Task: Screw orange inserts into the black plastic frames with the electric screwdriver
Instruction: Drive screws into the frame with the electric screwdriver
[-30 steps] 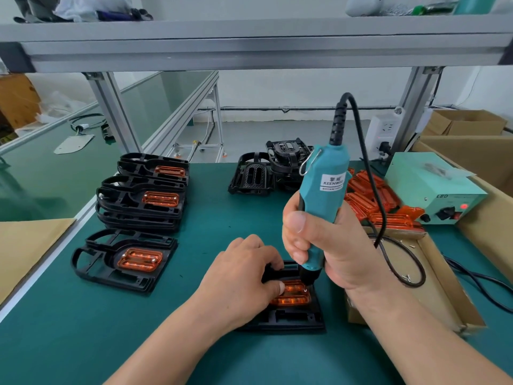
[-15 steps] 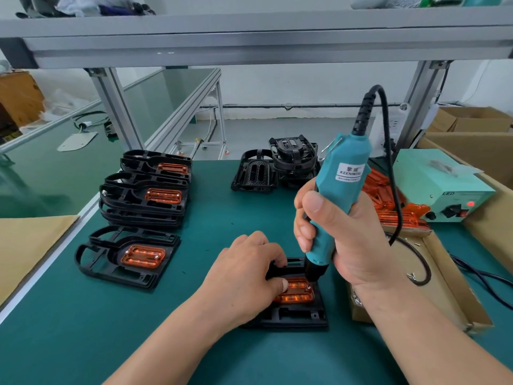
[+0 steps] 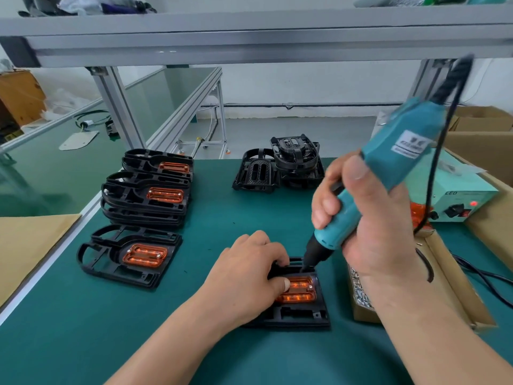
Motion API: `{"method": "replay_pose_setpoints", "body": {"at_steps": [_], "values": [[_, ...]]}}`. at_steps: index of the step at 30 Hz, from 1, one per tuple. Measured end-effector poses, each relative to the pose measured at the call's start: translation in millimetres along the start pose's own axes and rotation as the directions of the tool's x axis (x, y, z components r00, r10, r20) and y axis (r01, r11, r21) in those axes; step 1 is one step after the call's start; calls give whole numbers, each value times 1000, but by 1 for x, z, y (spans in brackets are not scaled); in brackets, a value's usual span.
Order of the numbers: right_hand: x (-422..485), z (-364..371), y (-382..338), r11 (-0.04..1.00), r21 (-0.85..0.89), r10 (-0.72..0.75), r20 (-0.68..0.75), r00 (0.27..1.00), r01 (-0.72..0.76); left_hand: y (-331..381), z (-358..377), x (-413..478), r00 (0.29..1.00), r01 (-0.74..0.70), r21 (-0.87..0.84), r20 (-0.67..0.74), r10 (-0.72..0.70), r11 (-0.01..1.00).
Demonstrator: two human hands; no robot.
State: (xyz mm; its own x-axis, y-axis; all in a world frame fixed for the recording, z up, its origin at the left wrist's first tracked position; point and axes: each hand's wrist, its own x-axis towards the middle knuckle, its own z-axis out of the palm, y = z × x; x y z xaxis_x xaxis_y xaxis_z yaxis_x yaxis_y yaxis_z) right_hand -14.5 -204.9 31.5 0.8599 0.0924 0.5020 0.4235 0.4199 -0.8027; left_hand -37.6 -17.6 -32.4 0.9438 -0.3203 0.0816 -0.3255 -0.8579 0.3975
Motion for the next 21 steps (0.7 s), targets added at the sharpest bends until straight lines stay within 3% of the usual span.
{"method": "replay_pose_setpoints", "body": {"at_steps": [9, 14, 21], "values": [[-2, -48, 16, 976, 214, 110, -314, 943, -43, -11, -10, -2, 998, 48, -118, -34, -52, 992], [-2, -60, 23, 961, 272, 149, -359, 921, -50, -27, -21, -1, 990, 137, -49, 26, -136, 989], [-2, -62, 25, 954, 298, 149, -386, 911, -30, -26, -24, -1, 993, 120, -143, 4, -121, 982]]}}
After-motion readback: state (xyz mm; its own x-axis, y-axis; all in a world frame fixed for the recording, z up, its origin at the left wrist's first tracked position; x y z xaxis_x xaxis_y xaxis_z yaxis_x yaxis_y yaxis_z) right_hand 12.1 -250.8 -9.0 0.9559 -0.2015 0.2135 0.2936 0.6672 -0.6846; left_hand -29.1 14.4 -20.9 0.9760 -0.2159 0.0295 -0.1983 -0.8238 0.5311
